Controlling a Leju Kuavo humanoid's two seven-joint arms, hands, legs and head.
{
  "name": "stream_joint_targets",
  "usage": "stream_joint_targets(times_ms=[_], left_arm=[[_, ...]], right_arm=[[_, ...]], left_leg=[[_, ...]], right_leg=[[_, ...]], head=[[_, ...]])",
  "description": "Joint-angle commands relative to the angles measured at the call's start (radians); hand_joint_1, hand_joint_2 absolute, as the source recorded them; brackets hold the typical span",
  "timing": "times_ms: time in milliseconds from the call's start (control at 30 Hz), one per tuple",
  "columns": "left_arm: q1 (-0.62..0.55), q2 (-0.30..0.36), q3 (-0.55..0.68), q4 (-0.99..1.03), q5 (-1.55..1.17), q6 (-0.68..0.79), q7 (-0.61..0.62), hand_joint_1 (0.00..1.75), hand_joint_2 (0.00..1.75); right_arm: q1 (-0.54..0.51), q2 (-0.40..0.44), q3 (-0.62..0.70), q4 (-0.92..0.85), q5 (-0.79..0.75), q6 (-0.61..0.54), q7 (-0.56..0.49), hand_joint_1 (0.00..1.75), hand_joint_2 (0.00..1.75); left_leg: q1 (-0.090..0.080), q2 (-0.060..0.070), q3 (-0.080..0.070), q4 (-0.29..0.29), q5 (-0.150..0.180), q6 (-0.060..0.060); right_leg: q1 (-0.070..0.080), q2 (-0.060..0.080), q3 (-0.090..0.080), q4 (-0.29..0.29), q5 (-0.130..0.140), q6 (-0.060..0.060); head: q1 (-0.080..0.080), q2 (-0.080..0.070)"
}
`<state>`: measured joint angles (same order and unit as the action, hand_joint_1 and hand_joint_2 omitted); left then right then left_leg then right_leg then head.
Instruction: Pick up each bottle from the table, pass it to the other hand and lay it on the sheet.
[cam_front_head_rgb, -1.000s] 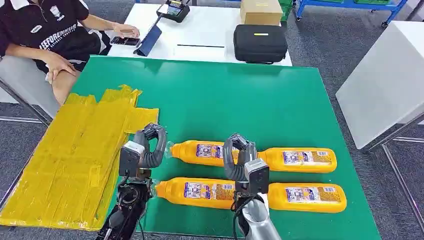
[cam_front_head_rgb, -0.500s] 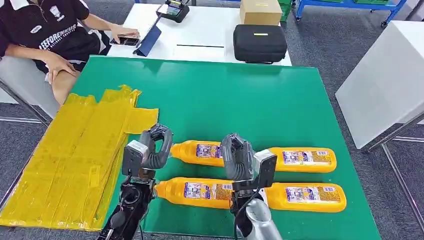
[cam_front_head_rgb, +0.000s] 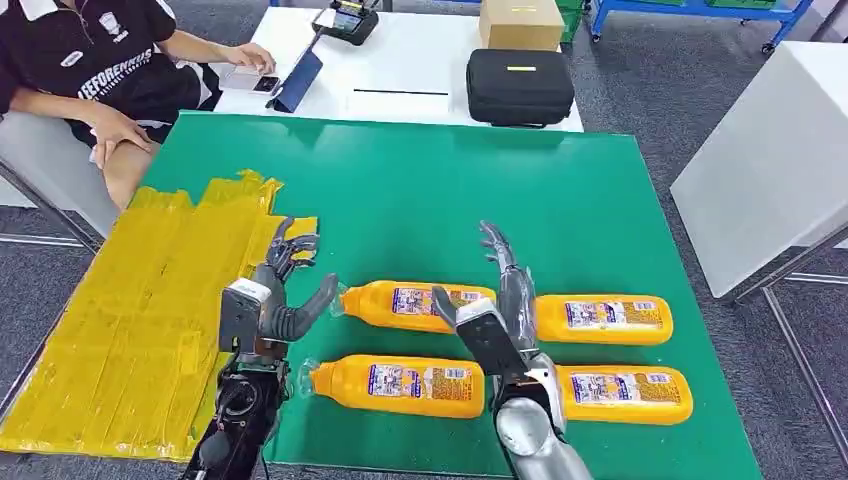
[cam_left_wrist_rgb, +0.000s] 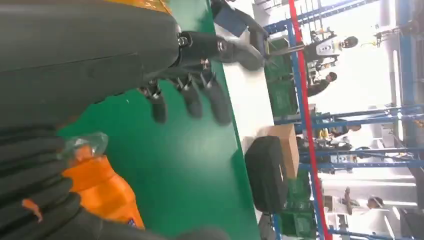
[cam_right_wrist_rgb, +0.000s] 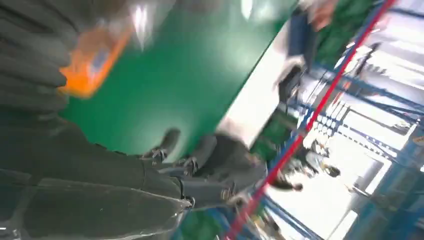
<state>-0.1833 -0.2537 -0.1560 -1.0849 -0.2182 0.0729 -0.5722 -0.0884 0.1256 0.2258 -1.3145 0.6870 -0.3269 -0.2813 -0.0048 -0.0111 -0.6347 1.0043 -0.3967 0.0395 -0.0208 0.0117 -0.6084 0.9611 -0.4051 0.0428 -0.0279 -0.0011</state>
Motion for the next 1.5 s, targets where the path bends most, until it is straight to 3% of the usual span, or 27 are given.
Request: stream_joint_targets(times_ms=[33, 267, 400, 633, 667, 700, 1500], left_arm=[[-0.019, 0.024, 0.03, 0.019, 0.004, -0.018, 0.012, 0.0, 1.75], [-0.024, 0.025, 0.03, 0.03, 0.007, -0.021, 0.013, 0.0, 1.75], [-0.053, 0.023, 0.038, 0.08, 0.039, -0.037, 0.013, 0.0, 1.75], [-0.077, 0.024, 0.048, 0.147, 0.054, -0.027, 0.008, 0.0, 1.75], [-0.076, 0.023, 0.05, 0.145, 0.057, -0.026, 0.006, 0.0, 1.75], [-0.072, 0.022, 0.051, 0.139, 0.061, -0.027, 0.004, 0.0, 1.75], [-0.041, 0.023, 0.048, 0.096, 0.07, -0.012, 0.022, 0.0, 1.75]], right_arm=[[-0.089, -0.093, 0.072, 0.078, 0.276, 0.019, 0.138, 0.0, 1.75], [-0.106, -0.091, 0.08, 0.118, 0.305, 0.047, 0.153, 0.0, 1.75], [-0.214, -0.072, 0.105, 0.357, 0.34, 0.095, 0.162, 0.0, 1.75], [-0.269, -0.044, 0.15, 0.541, 0.375, 0.125, 0.147, 0.0, 1.75], [-0.272, -0.042, 0.156, 0.548, 0.381, 0.121, 0.149, 0.0, 1.75], [-0.277, -0.039, 0.159, 0.563, 0.384, 0.124, 0.153, 0.0, 1.75], [-0.309, -0.017, 0.153, 0.672, 0.413, 0.122, 0.209, 0.0, 1.75]], left_leg=[[0.0, 0.002, 0.006, 0.0, -0.003, -0.002], [0.0, 0.002, 0.004, -0.001, -0.001, -0.001], [0.001, 0.004, 0.006, -0.001, -0.002, -0.002], [0.001, 0.004, 0.011, -0.002, -0.004, -0.003], [0.001, 0.003, 0.004, -0.001, -0.001, -0.001], [0.001, 0.004, 0.009, -0.001, -0.003, -0.003], [0.001, 0.002, 0.006, 0.0, -0.003, -0.002]], right_leg=[[0.001, 0.0, 0.005, 0.0, -0.002, -0.002], [0.0, 0.0, 0.003, -0.001, -0.001, -0.001], [0.001, 0.003, 0.005, -0.001, -0.001, -0.002], [0.002, 0.002, 0.01, -0.002, -0.003, -0.004], [0.001, 0.002, 0.004, -0.001, 0.0, -0.002], [0.001, 0.002, 0.007, -0.001, -0.001, -0.004], [0.001, 0.001, 0.006, 0.0, -0.001, -0.004]], head=[[0.0, 0.0], [0.0, 0.0], [0.0, 0.0], [0.0, 0.0], [0.0, 0.0], [0.0, 0.0], [0.0, 0.0]])
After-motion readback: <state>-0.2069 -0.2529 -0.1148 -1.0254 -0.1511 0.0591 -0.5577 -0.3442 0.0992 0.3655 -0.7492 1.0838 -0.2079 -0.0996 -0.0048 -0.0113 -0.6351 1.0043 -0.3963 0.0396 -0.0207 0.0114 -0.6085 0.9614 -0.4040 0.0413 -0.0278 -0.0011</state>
